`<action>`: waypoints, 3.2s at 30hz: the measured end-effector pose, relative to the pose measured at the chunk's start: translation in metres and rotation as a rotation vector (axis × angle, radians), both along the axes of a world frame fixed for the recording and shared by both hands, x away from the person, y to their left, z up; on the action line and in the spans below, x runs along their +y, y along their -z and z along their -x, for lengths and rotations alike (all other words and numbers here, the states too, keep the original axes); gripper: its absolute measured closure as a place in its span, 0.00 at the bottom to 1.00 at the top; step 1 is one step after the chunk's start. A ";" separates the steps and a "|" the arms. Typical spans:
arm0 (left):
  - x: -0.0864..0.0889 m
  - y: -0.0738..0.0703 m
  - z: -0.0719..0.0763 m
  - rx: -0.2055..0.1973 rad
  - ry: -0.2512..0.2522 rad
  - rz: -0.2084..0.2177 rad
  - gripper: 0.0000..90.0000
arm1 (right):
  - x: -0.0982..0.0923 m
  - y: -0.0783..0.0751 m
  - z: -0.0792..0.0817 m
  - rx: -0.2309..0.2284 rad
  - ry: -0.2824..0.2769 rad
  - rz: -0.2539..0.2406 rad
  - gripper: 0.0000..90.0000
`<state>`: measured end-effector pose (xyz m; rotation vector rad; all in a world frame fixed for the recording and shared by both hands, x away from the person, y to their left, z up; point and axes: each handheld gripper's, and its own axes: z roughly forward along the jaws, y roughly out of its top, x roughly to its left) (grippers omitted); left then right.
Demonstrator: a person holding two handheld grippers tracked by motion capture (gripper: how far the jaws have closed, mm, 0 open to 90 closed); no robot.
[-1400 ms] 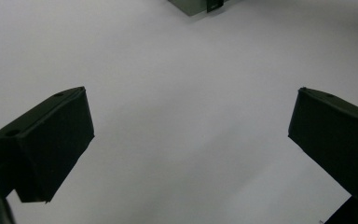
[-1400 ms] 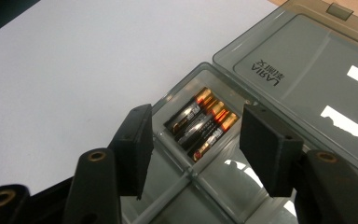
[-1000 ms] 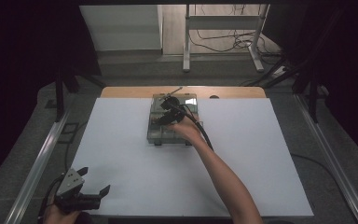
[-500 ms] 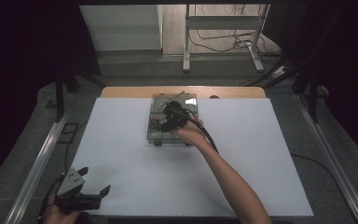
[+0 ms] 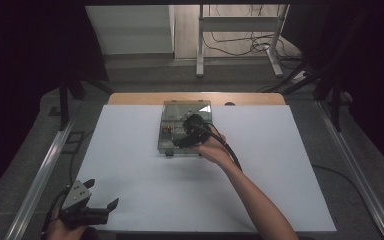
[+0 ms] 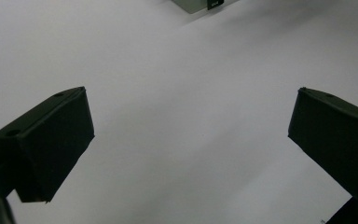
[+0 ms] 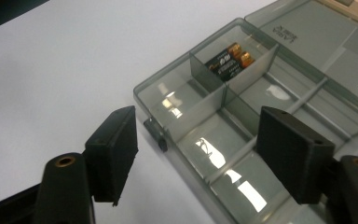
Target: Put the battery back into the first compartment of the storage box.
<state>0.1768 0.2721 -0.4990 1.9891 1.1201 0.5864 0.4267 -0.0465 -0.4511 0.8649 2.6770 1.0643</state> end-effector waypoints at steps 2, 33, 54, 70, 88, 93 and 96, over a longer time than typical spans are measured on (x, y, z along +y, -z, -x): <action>0.000 0.000 0.000 0.000 0.000 -0.001 0.01 | -0.004 0.000 0.003 0.002 0.007 0.003 0.30; 0.000 0.000 0.001 -0.003 0.003 -0.001 0.01 | -0.034 0.020 0.036 0.019 -0.004 0.060 0.03; 0.000 0.000 0.001 -0.003 0.004 -0.002 0.01 | -0.059 0.013 0.072 -0.062 -0.023 0.043 0.01; -0.001 0.000 0.001 -0.005 0.004 -0.004 0.01 | -0.086 0.011 0.100 -0.098 0.019 0.028 0.03; -0.001 0.000 0.000 -0.002 0.004 -0.008 0.01 | -0.121 0.010 0.130 -0.101 0.069 0.023 0.02; -0.001 0.000 0.000 0.001 0.005 -0.011 0.01 | -0.135 0.009 0.139 -0.117 0.133 0.032 0.03; -0.002 0.000 0.000 0.002 0.004 -0.011 0.01 | -0.145 0.008 0.143 -0.119 0.153 0.022 0.03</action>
